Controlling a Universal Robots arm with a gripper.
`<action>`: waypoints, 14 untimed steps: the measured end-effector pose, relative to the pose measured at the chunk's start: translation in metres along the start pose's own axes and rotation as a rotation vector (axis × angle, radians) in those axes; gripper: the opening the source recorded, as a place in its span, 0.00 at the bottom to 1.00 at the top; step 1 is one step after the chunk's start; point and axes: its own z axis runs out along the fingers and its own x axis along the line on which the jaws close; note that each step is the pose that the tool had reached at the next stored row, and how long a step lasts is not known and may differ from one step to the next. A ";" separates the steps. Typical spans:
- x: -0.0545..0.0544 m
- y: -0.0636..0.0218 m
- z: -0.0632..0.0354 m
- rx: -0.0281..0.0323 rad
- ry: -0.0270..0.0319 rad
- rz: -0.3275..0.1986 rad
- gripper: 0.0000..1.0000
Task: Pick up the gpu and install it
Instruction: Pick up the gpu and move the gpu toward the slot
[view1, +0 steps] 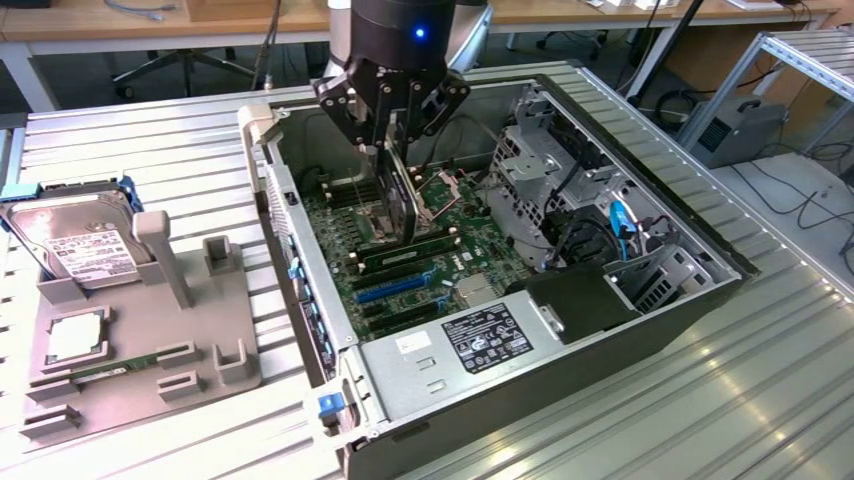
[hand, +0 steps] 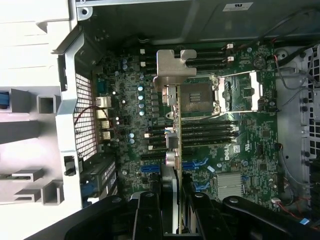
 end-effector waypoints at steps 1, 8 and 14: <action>0.000 0.0000 0.0004 0.0000 0.0000 0.000 0.27; 0.000 0.0000 0.0019 0.0000 -0.0001 0.000 0.27; -0.001 0.0000 0.0031 0.0000 0.0000 0.000 0.27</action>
